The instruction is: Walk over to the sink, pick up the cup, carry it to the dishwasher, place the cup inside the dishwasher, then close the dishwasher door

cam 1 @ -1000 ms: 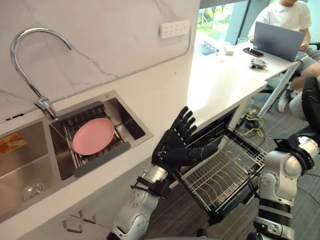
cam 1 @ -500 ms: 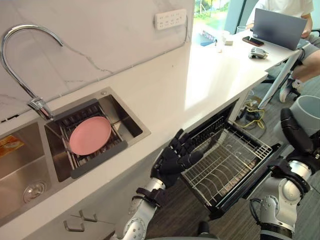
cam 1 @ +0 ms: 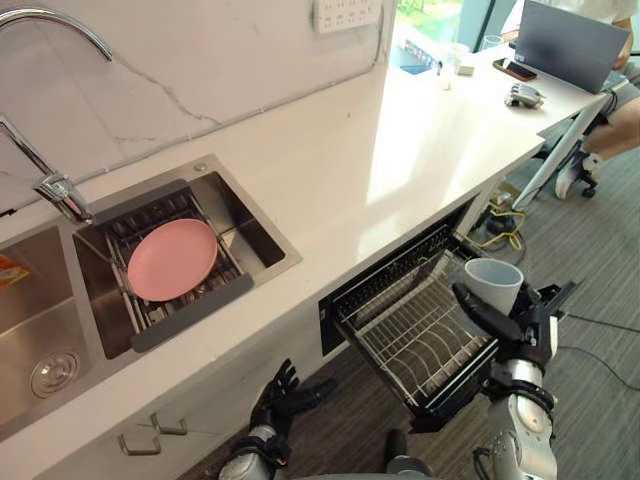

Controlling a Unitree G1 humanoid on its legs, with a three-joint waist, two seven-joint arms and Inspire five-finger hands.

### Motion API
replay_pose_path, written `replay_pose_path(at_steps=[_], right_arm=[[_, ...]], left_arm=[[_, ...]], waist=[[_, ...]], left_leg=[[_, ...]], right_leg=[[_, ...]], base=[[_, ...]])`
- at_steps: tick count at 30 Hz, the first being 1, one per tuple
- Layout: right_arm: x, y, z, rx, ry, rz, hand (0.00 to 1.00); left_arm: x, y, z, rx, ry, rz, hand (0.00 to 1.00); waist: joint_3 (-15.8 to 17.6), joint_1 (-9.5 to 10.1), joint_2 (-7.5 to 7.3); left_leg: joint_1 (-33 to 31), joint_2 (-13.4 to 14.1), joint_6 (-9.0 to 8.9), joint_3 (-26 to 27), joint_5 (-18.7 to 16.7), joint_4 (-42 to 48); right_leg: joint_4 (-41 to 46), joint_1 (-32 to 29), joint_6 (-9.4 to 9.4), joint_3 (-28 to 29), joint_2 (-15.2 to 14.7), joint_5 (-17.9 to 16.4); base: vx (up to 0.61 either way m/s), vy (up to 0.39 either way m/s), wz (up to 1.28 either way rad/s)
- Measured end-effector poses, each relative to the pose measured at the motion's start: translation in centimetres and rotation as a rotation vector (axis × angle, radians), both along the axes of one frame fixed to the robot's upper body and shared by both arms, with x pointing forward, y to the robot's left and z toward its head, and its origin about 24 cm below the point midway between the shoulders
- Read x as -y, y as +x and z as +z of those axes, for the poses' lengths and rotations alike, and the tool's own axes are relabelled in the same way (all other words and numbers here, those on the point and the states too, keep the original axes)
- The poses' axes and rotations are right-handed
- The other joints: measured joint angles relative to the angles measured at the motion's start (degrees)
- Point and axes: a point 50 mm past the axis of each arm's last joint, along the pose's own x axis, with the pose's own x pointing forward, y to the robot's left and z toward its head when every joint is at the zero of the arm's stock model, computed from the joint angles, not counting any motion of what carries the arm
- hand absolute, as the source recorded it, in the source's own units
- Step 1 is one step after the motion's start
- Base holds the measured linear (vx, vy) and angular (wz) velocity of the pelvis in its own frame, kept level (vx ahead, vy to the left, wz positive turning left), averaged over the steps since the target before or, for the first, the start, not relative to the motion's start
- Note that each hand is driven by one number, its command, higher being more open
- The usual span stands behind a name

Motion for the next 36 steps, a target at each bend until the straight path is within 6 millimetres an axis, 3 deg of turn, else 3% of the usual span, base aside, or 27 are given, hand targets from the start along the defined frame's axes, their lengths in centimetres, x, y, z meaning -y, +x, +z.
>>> replay_pose_path(at_steps=[6, 11, 18, 24, 28, 36], right_arm=[[-2.0, -0.9, -3.3, -0.171, -0.027, 0.094, 0.00], [-2.8, -1.9, -5.5, -0.290, -0.045, 0.082, 0.00], [-2.3, -1.7, -5.7, -0.332, -0.126, 0.048, 0.00], [-0.6, -1.5, -5.8, -0.379, -0.221, -0.019, 0.00], [0.1, -0.7, -5.6, -0.386, -0.257, -0.060, 0.00], [-0.5, -0.1, -6.2, -0.414, -0.246, -0.129, 0.00]], left_arm=[[-3.9, -1.6, -1.2, -0.121, 0.260, 0.130, 1.00], [-5.0, -2.7, -2.0, -0.206, 0.319, 0.149, 1.00], [-5.6, -3.2, -2.4, -0.247, 0.313, 0.209, 1.00], [-6.1, -3.4, -2.8, -0.267, 0.293, 0.267, 1.00], [-6.6, -4.1, -3.0, -0.295, 0.298, 0.289, 1.00], [-6.6, -4.9, -3.5, -0.348, 0.309, 0.308, 1.00]], waist=[[1.26, 0.22, 0.37], [1.45, 1.78, 0.72], [1.69, 1.73, 1.15], [2.56, 1.81, 2.54], [3.12, 3.01, 2.96], [5.84, 4.04, 3.58]], left_leg=[[-1.17, 0.33, -0.17, -1.42, -0.19, 0.85], [-1.83, 0.32, -0.07, -2.10, -0.22, 1.10], [-2.37, 0.26, -0.07, -3.00, -0.24, 1.21], [-4.11, 0.31, -0.08, -4.74, -0.26, 2.00], [-4.35, 0.23, -0.10, -5.02, -0.22, 2.00], [-6.51, -0.39, 0.08, -6.98, 0.07, 2.07]], right_leg=[[0.01, 0.08, -0.04, -1.17, 0.05, -0.41], [0.03, 0.16, -0.15, -2.08, 0.01, -0.34], [0.04, 0.17, -0.03, -2.77, -0.05, -0.52], [0.04, 0.00, -0.19, -4.36, 0.04, -0.65], [0.04, -0.13, -0.14, -4.56, 0.02, -0.68], [0.05, -0.97, 0.14, -6.33, -0.19, -0.90]], base=[[-0.01, -0.004, 0.09], [0.02, 0.003, 0.09], [0.01, 0.000, 0.05], [-0.02, -0.006, 0.12], [0.00, -0.001, 0.04], [0.01, -0.001, 0.13]])
